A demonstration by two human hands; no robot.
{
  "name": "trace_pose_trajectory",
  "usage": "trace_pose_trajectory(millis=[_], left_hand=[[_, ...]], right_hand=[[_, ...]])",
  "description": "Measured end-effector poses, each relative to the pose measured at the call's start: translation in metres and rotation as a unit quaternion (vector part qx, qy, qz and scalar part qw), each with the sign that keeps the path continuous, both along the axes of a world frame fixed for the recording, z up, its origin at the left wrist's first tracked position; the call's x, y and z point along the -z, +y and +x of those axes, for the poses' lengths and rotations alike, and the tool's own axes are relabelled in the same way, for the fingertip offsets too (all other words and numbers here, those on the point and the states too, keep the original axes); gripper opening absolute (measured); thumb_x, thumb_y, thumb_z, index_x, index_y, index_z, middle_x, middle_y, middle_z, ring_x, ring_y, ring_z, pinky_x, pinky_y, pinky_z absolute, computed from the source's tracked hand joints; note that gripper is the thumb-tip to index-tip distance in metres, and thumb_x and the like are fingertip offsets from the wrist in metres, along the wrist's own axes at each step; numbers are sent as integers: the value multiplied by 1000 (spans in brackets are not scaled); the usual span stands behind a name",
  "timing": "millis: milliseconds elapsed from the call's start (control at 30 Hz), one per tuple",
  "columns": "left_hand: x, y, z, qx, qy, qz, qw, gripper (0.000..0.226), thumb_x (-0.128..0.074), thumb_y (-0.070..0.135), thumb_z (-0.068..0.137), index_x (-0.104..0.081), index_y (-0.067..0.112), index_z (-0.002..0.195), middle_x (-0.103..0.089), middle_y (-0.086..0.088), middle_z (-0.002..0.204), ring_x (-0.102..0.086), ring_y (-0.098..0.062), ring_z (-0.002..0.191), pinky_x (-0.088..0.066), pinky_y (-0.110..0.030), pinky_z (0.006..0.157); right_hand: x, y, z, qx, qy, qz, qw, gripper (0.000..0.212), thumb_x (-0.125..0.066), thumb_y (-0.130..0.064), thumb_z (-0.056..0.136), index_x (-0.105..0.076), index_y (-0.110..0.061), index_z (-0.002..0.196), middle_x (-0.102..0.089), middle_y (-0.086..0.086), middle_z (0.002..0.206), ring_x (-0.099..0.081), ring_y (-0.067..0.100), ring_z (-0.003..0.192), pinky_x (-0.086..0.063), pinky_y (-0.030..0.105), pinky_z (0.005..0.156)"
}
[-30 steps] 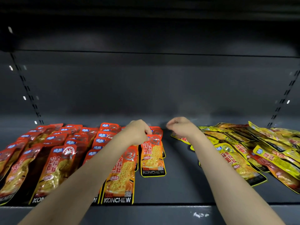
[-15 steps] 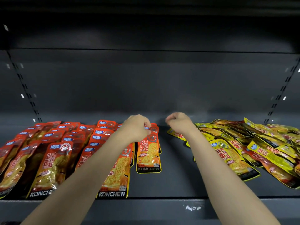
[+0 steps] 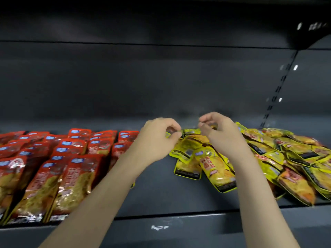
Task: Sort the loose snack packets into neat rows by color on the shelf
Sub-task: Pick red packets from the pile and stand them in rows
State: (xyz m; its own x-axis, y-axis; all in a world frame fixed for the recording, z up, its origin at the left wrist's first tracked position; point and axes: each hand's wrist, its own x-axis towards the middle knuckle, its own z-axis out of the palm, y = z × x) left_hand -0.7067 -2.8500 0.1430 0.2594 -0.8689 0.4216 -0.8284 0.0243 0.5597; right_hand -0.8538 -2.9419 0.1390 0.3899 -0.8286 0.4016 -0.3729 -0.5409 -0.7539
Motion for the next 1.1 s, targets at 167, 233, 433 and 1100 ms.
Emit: trace_pose_trajectory(millis=[167, 233, 433, 1100], left_hand=[[13, -25, -69, 37, 20, -7, 999, 15, -64, 24, 87, -70, 18, 100, -69, 4, 101, -62, -10, 96, -45, -27, 89], [19, -32, -95, 44, 48, -19, 998, 15, -63, 23, 88, -70, 18, 100, -68, 7, 98, -59, -3, 92, -46, -24, 83], [49, -35, -156, 12, 128, -40, 991, 12, -64, 24, 87, -69, 21, 97, -65, 15, 85, -54, 15, 75, -39, -5, 69], [44, -93, -269, -62, -188, 252, 947, 77, -59, 66, 76, -37, 23, 135, -51, -4, 132, -36, -29, 126, -29, -39, 100]], right_hand=[[11, -6, -67, 2, -7, 11, 1000, 12, -59, -18, 91, -58, -30, 88, -64, -7, 88, -65, 23, 84, -48, 30, 70], [16, -10, -95, 16, -2, 9, 1000, 9, -59, -19, 91, -60, -29, 93, -64, -9, 89, -64, 23, 83, -47, 33, 74], [30, -27, -172, 28, -22, 25, 999, 15, -58, -17, 91, -59, -32, 89, -61, -14, 84, -62, 12, 75, -44, 24, 63], [48, -60, -278, 62, -36, 49, 996, 14, -56, -15, 93, -60, -28, 93, -62, -11, 86, -59, 14, 81, -40, 18, 63]])
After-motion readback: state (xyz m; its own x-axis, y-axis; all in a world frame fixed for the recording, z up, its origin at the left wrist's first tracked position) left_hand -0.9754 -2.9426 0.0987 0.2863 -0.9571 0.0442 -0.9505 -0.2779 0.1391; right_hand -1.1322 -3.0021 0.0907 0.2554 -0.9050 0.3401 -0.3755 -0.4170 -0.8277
